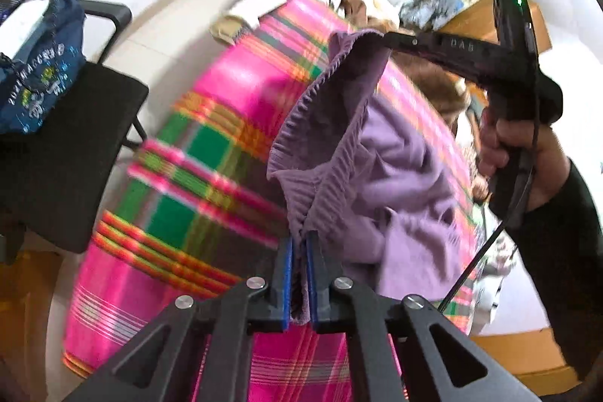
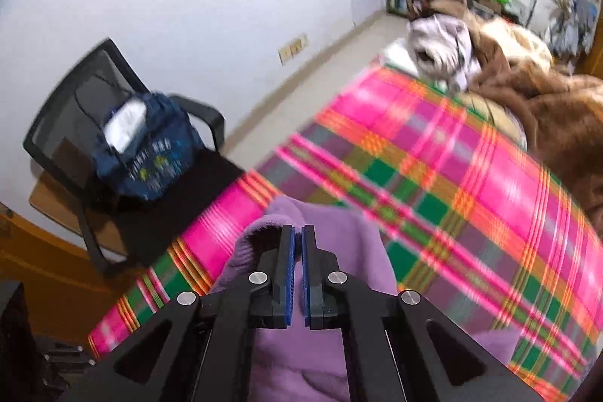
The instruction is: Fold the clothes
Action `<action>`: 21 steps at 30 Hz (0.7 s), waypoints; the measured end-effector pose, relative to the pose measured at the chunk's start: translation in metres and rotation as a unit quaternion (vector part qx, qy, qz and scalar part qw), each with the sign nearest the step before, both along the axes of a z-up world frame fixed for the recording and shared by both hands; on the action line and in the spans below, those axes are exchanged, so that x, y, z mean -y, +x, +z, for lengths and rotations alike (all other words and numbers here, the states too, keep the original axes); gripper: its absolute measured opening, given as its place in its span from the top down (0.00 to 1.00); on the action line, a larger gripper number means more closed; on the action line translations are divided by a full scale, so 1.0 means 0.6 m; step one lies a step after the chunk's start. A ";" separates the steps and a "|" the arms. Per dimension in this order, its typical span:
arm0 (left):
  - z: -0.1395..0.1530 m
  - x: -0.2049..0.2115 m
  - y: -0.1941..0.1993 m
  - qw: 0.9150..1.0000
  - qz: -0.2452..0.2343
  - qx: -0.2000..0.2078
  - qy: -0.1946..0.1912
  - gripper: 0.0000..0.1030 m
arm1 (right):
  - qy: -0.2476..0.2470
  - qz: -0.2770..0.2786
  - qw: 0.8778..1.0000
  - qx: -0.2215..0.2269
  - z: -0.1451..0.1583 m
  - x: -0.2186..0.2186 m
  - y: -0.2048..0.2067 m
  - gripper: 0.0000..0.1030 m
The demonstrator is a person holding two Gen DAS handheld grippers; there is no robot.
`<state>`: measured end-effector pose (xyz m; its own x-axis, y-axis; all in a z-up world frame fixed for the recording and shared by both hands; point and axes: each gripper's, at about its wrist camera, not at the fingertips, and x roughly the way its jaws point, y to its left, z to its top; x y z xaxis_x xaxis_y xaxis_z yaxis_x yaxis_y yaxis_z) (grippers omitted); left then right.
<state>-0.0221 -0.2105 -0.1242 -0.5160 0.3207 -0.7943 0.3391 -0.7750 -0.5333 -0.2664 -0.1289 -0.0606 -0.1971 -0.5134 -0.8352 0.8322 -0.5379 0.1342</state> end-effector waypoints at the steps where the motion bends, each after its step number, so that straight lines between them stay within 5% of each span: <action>1: 0.010 0.010 0.002 1.000 0.008 -0.005 -0.003 0.94 | -0.009 0.001 1.000 -0.009 0.017 0.010 0.000 1.00; 8: 0.030 0.057 0.006 1.000 0.015 -0.007 -0.010 0.94 | -0.039 0.011 0.998 -0.056 0.095 0.082 -0.014 1.00; 13: -0.083 0.073 0.026 0.994 0.012 0.091 0.062 0.94 | 0.039 0.064 0.997 -0.009 0.003 0.121 0.002 0.95; 16: -0.120 0.071 0.051 0.990 0.011 0.113 0.090 0.94 | 0.085 0.095 0.992 0.009 -0.064 0.129 0.014 0.87; 18: -0.133 0.068 0.060 0.988 0.008 0.122 0.098 0.94 | 0.108 0.119 0.987 0.024 -0.101 0.135 0.018 0.71; 21: -0.143 0.065 0.061 0.986 0.005 0.128 0.103 0.94 | 0.124 0.167 0.978 0.023 -0.126 0.148 0.031 0.65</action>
